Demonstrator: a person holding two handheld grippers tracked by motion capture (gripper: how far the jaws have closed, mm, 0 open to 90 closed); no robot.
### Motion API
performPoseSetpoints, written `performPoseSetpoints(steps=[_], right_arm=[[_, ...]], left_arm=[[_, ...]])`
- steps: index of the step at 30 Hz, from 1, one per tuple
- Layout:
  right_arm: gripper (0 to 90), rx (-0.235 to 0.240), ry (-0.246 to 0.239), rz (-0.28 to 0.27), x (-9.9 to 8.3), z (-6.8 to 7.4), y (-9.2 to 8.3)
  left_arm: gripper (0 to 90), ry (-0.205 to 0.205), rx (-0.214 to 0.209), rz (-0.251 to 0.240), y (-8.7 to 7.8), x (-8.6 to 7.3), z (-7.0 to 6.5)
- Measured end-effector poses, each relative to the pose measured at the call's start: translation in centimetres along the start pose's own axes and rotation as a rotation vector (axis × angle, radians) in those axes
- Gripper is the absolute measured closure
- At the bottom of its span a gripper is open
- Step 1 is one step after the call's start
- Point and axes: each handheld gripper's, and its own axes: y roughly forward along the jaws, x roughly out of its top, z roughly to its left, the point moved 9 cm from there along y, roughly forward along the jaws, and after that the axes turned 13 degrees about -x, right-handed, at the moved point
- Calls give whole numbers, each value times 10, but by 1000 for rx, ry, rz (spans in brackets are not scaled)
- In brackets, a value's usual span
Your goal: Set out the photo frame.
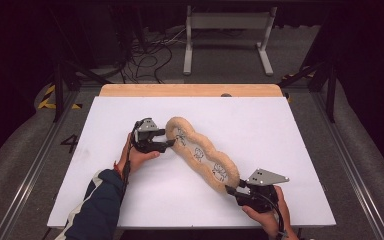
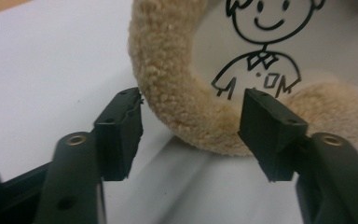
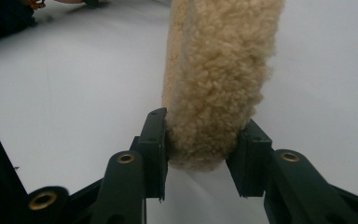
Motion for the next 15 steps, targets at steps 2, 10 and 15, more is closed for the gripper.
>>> performPoseSetpoints(steps=[2,10,15], right_arm=[[623,-1,1,-1,0,0,0],[634,1,4,1,0,-1,0],[637,5,7,9,0,-2,-1]], left_arm=[[451,-4,-11,2,1,-1,0],[535,-40,-25,-25,-1,-1,0],[576,-40,1,-3,-3,-2,-2]])
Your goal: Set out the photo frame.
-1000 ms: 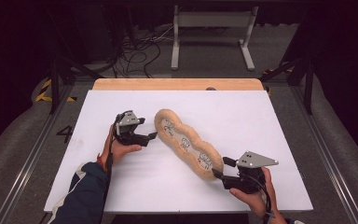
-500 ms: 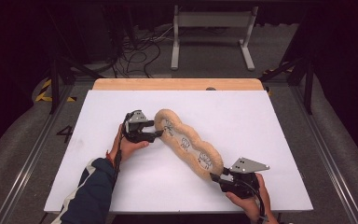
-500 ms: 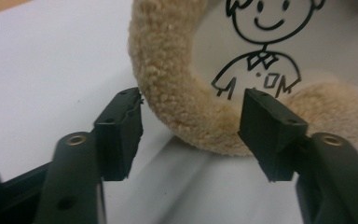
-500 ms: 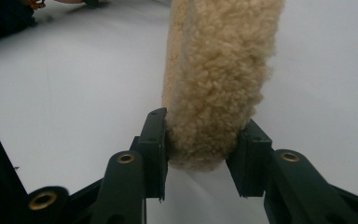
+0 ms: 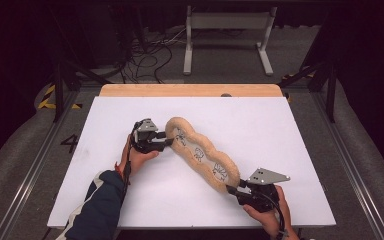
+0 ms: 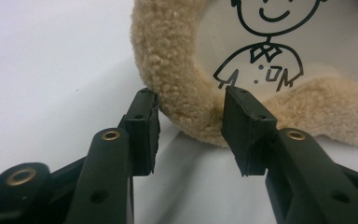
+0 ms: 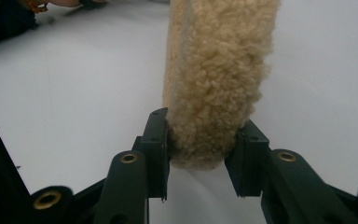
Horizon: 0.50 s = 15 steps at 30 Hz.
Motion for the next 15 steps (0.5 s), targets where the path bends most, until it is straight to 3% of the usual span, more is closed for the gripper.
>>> performPoseSetpoints(steps=[2,4,6,7,10,12,15], right_arm=[[637,-1,3,3,0,-1,0],[641,6,6,5,0,-1,0],[644,11,4,5,0,-1,0],[645,16,2,6,0,-1,0],[645,26,-1,7,0,-2,0],[644,26,-1,6,0,-2,0],[646,28,-15,5,0,-1,-1]], left_arm=[[596,-6,-2,-12,-1,1,1],[590,-17,8,-57,-5,4,4],[504,-28,13,-82,-6,6,5],[504,-27,26,-91,-7,8,8],[329,-16,82,-85,-2,10,10],[335,-9,77,-84,2,11,9],[381,-18,17,-71,8,14,6]])
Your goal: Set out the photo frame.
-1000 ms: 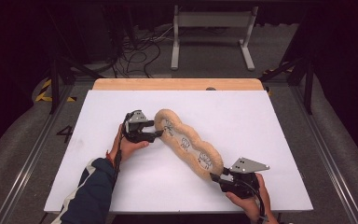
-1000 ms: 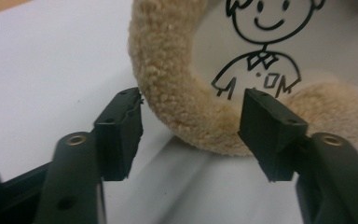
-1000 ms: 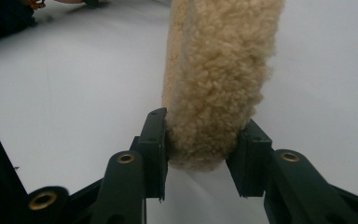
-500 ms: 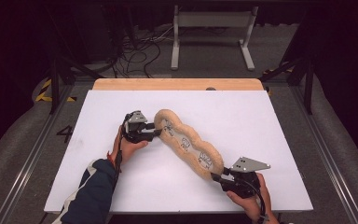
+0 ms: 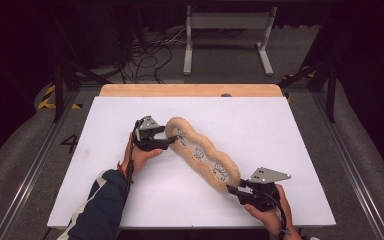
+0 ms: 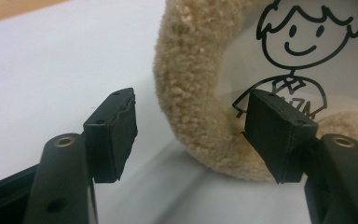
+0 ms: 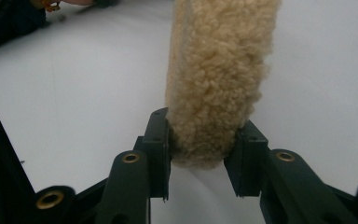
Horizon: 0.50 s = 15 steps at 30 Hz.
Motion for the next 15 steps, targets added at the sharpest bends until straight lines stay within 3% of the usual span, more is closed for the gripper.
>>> performPoseSetpoints(steps=[1,3,4,5,8,11,15], right_arm=[[645,1,-4,3,0,0,0],[646,4,-1,4,0,0,-1],[647,7,-1,4,0,0,-1],[647,7,2,4,-1,0,-1],[647,5,7,4,-1,-3,-2],[646,3,13,7,-2,-4,-2],[644,-4,23,9,-2,-7,-3]], left_arm=[[476,5,-7,-4,1,2,-1],[534,10,-4,2,1,3,-1],[534,20,17,8,1,3,1],[612,13,7,4,1,3,1],[639,0,-14,1,0,2,1],[642,9,-3,7,-1,2,1],[644,-11,-8,2,-5,-1,-2]])
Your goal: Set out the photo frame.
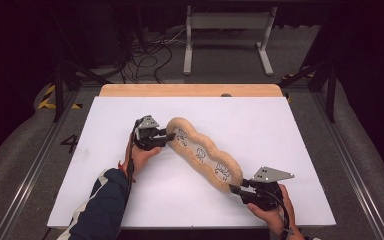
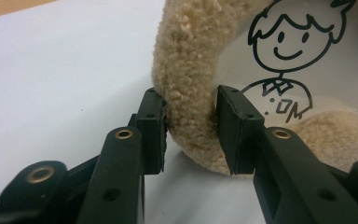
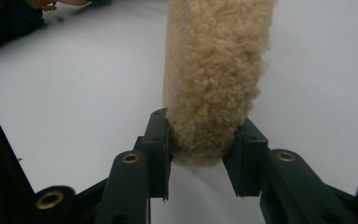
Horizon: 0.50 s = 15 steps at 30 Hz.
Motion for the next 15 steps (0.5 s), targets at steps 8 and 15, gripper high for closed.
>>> performPoseSetpoints(steps=[8,15], right_arm=[[642,-8,23,-1,0,-8,0],[628,-25,32,-2,1,-13,1]], left_arm=[[642,-15,12,-1,-8,-6,-5],[637,-26,22,-8,-14,-11,-10]])
